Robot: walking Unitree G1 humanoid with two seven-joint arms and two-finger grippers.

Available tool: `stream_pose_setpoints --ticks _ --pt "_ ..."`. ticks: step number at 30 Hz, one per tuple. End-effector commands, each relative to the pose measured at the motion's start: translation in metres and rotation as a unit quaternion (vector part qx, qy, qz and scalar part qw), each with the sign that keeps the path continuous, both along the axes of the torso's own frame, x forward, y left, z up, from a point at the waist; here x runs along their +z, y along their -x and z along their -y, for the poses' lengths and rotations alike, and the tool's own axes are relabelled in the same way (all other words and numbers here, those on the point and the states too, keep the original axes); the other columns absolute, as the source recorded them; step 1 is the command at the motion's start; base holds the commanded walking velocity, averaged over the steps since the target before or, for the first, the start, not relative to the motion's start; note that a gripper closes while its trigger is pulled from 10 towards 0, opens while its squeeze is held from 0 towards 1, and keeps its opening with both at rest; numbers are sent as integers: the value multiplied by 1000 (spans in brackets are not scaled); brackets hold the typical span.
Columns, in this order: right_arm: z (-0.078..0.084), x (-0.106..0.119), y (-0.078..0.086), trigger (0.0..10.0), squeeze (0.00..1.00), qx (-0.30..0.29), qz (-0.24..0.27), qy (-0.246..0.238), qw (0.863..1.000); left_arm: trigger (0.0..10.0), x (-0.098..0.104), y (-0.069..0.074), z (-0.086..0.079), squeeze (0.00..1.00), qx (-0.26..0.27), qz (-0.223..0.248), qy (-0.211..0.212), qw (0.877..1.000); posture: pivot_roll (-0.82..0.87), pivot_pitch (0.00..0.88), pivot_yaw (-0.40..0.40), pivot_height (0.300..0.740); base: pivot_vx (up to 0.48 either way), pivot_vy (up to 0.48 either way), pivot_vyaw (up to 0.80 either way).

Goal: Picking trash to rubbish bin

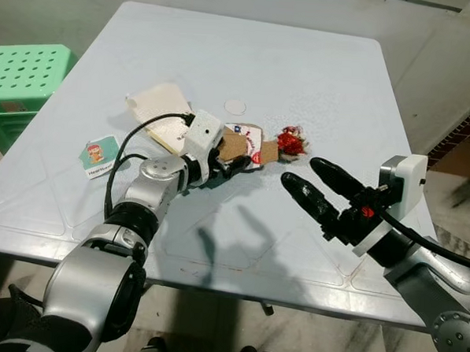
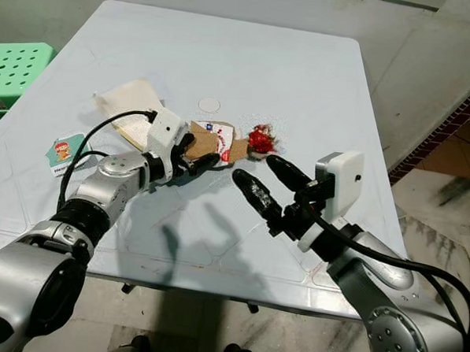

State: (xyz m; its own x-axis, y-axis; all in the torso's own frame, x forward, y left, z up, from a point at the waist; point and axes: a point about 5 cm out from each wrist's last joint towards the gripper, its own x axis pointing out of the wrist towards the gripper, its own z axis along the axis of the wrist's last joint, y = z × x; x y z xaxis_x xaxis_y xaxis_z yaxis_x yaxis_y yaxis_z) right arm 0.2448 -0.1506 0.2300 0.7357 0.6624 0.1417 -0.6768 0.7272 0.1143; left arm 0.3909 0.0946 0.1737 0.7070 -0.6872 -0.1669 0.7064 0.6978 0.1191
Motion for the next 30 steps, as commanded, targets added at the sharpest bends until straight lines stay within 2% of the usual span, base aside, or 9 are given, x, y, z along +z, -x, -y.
stream_pose_setpoints --ticks 1,2,6,10,13,18,20,24,30 --pt "6 3 0 10000 0 -10 4 4 1000 10000 -33 15 -2 0 -33 -58 -30 997 -148 271 -48 740 0 0 0" --pt "6 3 0 10000 0 -10 4 4 1000 10000 -33 15 -2 0 -33 -58 -30 997 -148 271 -48 740 0 0 0" --pt "11 5 -3 10000 0 -12 8 11 1000 10000 -44 32 -13 0 -52 -60 -43 996 -129 265 -51 740 0 0 0" --pt "12 6 -7 10000 0 -10 11 12 1000 10000 -44 46 -26 0 -55 -54 -57 995 -110 257 -58 740 0 0 0" --pt "12 6 -9 10000 0 -7 12 13 1000 10000 -42 50 -33 0 -50 -52 -61 996 -101 254 -62 740 0 0 0" --pt "11 6 -13 10000 0 -1 15 15 1000 10000 -28 57 -54 0 -32 -36 -70 996 -87 246 -64 740 0 0 0" --pt "11 7 -14 10000 0 -1 15 16 1000 10000 -25 58 -57 0 -27 -32 -74 996 -85 244 -64 740 0 0 0" --pt "13 8 -18 10000 0 0 22 21 1000 10000 -8 71 -70 0 -6 -14 -79 997 -79 238 -67 740 0 0 0" --pt "16 8 -21 10000 0 -3 25 22 999 10000 3 84 -85 0 19 -2 -81 997 -66 231 -69 740 0 0 0"
